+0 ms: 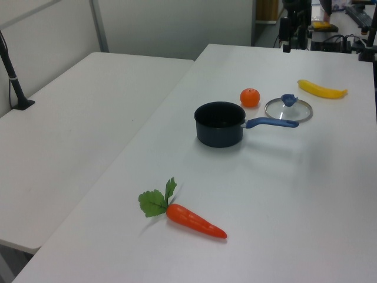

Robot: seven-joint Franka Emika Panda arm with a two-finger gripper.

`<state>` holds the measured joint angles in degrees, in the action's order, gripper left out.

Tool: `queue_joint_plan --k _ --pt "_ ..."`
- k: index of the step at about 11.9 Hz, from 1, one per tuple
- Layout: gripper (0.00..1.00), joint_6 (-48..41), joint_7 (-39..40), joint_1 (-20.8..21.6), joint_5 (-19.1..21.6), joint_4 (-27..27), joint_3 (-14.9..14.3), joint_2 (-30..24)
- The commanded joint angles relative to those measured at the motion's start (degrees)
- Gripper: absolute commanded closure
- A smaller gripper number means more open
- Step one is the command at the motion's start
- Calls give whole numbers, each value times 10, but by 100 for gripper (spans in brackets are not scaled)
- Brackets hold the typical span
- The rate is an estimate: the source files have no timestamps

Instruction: Close lid

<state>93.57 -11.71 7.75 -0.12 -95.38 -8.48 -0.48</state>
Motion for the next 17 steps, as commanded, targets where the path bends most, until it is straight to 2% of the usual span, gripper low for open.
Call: queue_joint_plan --k 1,17 --pt "0 -42 34 -13 -4 12 -5 -17" --pt "0 -42 36 -27 3 27 -7 -15"
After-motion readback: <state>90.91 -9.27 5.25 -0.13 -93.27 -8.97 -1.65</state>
